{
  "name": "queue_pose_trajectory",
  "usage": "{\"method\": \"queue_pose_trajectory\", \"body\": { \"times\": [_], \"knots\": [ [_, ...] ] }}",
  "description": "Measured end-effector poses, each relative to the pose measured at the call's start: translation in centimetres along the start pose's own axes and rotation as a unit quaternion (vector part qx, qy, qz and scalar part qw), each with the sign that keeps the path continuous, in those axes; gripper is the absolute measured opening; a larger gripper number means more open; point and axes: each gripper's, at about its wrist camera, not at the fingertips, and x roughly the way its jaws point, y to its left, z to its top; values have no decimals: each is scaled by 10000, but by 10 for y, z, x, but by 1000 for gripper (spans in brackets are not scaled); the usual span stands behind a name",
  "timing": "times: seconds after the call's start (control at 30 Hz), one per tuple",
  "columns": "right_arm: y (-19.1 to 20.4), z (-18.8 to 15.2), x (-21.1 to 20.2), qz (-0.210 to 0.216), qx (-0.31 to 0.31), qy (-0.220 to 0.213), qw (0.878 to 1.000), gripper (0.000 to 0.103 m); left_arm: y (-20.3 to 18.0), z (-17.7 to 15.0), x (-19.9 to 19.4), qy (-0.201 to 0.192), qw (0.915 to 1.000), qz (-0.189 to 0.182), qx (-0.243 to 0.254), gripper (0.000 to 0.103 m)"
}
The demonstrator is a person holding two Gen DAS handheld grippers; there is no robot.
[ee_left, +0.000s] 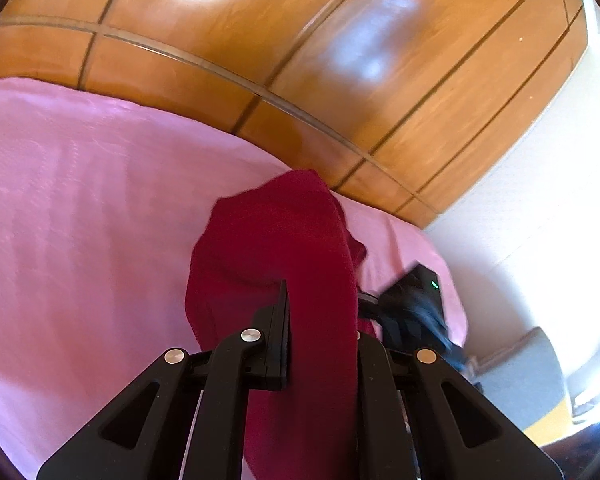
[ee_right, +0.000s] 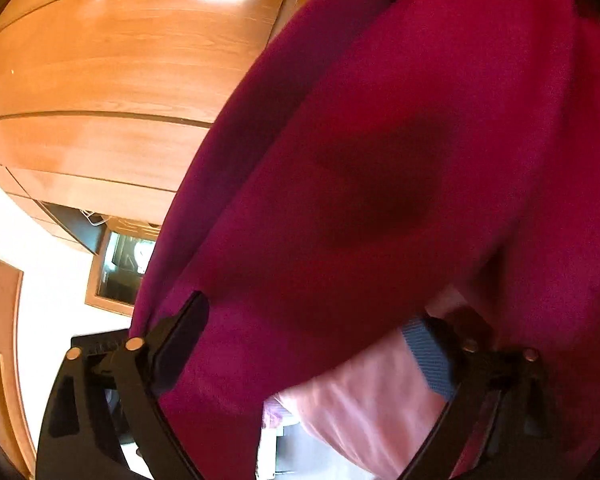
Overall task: Fold small clothes
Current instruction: 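Grasp the red sweater with the left tool while the right tool grasps another edge, then lift and shake the sweater out with both tools, then lay it flat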
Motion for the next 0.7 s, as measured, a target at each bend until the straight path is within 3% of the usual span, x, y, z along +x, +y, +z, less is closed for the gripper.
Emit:
{"method": "queue_pose_trajectory", "body": {
  "times": [0.03,0.17,0.27,0.37,0.43,0.47,0.5,0.57,0.6,0.7],
  "knots": [
    [4,1,-7,-127,-119,-58,9998,7,-1,-1,1,37,10000,70,61,7],
    [29,10,-68,-622,-935,-647,9916,5,7,-2,4,203,9997,107,-55,7],
    [55,15,-133,-1517,-1786,-1234,9643,5,16,1,5,145,9993,345,-65,7],
    [61,37,-195,-2662,-2280,-1747,9201,5,25,11,5,5,9969,790,-42,3],
    [53,64,-242,-3451,-2283,-2080,8863,5,35,27,1,-176,9942,1063,-75,3],
    [47,75,-256,-3725,-2281,-2194,8724,5,42,39,-1,-271,9912,1297,-64,3],
    [42,90,-275,-4157,-2293,-2352,8481,5,47,48,-2,-338,9884,1482,-47,3],
    [27,118,-301,-4706,-2195,-2544,8158,5,60,70,-6,-495,9816,1844,-101,3],
    [21,141,-308,-5080,-2151,-2659,7905,5,69,86,-7,-571,9764,2078,-124,3],
    [6,176,-322,-5668,-1972,-2761,7507,5,96,125,-7,-650,9620,2637,-285,3]
  ]
}}
